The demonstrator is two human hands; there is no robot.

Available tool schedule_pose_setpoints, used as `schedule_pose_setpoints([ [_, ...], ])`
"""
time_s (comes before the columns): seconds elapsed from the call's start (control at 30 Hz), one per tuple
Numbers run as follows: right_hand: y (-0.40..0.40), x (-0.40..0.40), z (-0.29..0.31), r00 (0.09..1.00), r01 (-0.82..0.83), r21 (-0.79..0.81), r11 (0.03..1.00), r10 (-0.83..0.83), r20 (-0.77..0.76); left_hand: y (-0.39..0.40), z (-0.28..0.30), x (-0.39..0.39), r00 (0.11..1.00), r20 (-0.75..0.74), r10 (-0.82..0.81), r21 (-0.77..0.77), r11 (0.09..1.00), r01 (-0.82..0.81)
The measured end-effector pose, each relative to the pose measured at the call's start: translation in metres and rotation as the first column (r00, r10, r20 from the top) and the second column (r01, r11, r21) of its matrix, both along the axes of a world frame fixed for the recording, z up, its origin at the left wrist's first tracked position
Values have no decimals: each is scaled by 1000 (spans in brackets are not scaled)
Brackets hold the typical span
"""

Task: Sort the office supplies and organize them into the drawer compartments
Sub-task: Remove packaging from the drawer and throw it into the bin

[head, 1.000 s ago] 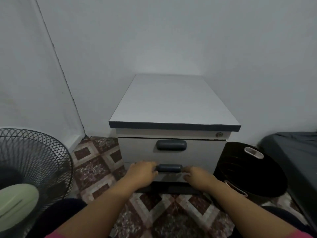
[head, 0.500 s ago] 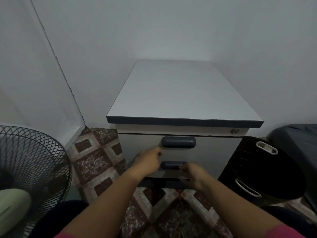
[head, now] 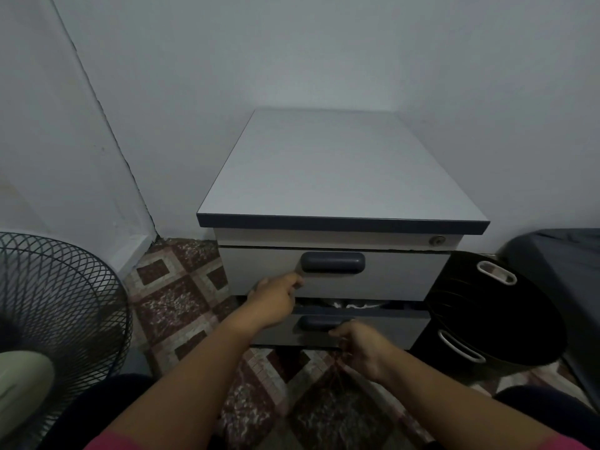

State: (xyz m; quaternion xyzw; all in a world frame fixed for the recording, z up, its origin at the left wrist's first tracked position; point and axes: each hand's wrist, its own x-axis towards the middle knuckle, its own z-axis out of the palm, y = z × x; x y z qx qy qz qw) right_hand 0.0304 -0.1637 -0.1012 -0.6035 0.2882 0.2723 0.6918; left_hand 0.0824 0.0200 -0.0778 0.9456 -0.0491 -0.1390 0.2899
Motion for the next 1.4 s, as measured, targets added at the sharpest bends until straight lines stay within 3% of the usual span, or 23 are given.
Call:
schedule_pose_setpoints([
  [0.07, -3, -8, 8, 999, -46, -6, 999, 46, -5, 0, 0, -1, 1000, -6, -22, -9, 1000, 22],
  [0.13, -10, -10, 20, 980, -191, -182, 965, 198, 22, -1, 2, -3, 998, -32, -47, 6, 999, 47],
  [0.2, -24, -5, 28, 901, -293, -549, 783, 418, 116, -2, 2, -7, 994, -76, -77, 49, 996, 81],
  [0.27, -40, -1, 33, 792, -185, -846, 500, 585, 173, -3, 1, -12, 988, -116, -107, 80, 990, 116],
  [0.33, -54, 1, 29, 731, -92, -945, 315, 665, 151, -3, 2, -16, 985, -119, -124, 93, 986, 135],
  [0.5, -62, 0, 22, 627, -166, -979, 120, 779, -11, -2, 4, -22, 990, -119, -71, 90, 993, 82],
  [0.83, -63, -26, 25, 630, -274, -958, 83, 769, -113, -6, 2, -52, 974, -227, -11, 64, 998, 26],
  [1.1, -65, -62, 25, 592, -418, -903, 97, 784, -190, -13, 4, -83, 859, -511, -18, 35, 999, 42],
  [1.4, -62, -94, 27, 519, -485, -872, 65, 824, -227, -3, -2, -110, 808, -588, -49, 17, 997, 72],
])
